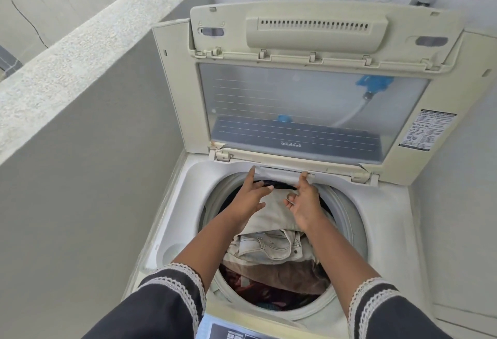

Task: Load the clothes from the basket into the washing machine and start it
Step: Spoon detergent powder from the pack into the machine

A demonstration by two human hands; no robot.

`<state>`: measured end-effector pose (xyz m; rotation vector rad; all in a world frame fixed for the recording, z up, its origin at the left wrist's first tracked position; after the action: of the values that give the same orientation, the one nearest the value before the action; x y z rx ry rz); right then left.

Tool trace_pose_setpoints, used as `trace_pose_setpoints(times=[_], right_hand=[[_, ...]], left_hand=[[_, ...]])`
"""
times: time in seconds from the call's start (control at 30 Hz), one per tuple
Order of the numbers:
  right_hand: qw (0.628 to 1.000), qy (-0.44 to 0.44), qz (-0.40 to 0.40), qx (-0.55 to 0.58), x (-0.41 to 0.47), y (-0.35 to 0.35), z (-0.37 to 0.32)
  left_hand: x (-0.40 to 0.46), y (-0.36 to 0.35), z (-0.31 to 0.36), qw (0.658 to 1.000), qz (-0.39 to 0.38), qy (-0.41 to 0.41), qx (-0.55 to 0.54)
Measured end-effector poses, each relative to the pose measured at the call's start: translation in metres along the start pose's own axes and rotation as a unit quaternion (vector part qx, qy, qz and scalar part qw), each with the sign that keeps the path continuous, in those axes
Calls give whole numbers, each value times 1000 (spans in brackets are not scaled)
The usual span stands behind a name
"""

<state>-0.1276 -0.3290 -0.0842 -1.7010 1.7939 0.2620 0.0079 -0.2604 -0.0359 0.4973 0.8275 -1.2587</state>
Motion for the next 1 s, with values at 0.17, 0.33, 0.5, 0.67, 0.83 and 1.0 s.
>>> trace_pose_setpoints(times=[0.17, 0.33, 0.5, 0.67, 0.83, 1.0], right_hand=[[1000, 9, -11, 22, -10, 7, 9], [998, 46, -30, -15, -15, 18, 4], [994, 51, -64, -74, -23, 35, 5], [986, 59, -83, -132, -35, 37, 11], [981, 65, -79, -166, -35, 30, -5], [972, 33, -95, -212, -27, 30, -18]], left_hand=[[6, -1, -4, 999, 18, -18, 33], [10, 0, -11, 991, 89, -62, 72], [12, 7, -26, 991, 123, -54, 31], [8, 7, -34, 992, 103, -55, 50], [5, -2, -29, 994, 69, -57, 63], [1, -5, -20, 994, 58, -56, 76]])
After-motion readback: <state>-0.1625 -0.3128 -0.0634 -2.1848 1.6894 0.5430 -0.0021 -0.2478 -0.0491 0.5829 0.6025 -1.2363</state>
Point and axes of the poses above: each hand's wrist, its own x-axis towards the middle knuckle, its own y-axis out of the back of the hand, z = x × y, the point moved 3 cm from there along x, towards the middle knuckle, and after that the axes turned 13 degrees about y, right-handed, at the moved point
